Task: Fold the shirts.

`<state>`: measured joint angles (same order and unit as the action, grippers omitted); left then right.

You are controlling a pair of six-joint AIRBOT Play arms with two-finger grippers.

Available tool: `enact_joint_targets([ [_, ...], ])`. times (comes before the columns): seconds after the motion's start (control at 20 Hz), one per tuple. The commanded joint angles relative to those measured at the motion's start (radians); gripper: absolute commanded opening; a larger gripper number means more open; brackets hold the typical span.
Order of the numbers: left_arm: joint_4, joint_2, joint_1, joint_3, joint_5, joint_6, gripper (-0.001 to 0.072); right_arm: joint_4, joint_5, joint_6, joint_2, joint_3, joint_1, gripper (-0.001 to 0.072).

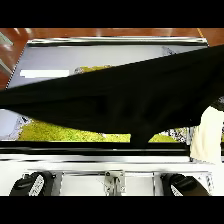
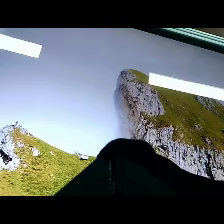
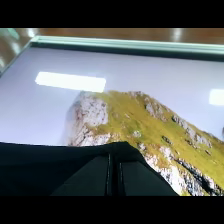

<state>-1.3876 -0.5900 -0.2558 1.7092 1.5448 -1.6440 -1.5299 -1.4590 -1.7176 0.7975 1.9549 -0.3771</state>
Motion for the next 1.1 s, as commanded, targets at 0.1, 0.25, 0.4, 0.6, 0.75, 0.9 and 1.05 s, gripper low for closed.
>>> enact_joint_targets([
  [0.1, -0.005, 0.01, 0.0, 0.009, -0.001, 0.0, 0.0032, 0.003, 0.008, 0.005, -0.016, 0.001, 0.0, 0.006],
  [0.25, 0.012, 0.05, 0.0, 0.023, -0.105, 0.011, 0.0033, 0.006, 0.067, 0.021, -0.037, 0.001, 0.0, 0.006],
  [0.4, -0.015, 0.103, -0.001, 0.072, -0.146, 0.003, 0.0032, -0.002, 0.092, -0.002, -0.086, 0.002, 0.0, 0.006],
  [0.6, -0.108, 0.138, -0.001, 0.1, -0.019, 0.004, 0.0032, -0.07, 0.019, -0.138, -0.135, 0.001, 0.0, 0.006],
  [0.75, -0.11, 0.136, -0.001, 0.03, 0.053, 0.013, 0.0032, -0.1, -0.096, -0.129, -0.086, 0.001, 0.0, 0.006],
  [0.9, -0.113, 0.117, 0.0, -0.139, 0.037, 0.038, 0.0033, -0.183, -0.178, -0.043, 0.043, 0.001, 0.0, 0.006],
  [1.05, -0.103, 0.083, 0.0, -0.372, -0.134, 0.039, 0.0033, -0.224, -0.155, 0.005, 0.221, 0.001, 0.0, 0.006],
])
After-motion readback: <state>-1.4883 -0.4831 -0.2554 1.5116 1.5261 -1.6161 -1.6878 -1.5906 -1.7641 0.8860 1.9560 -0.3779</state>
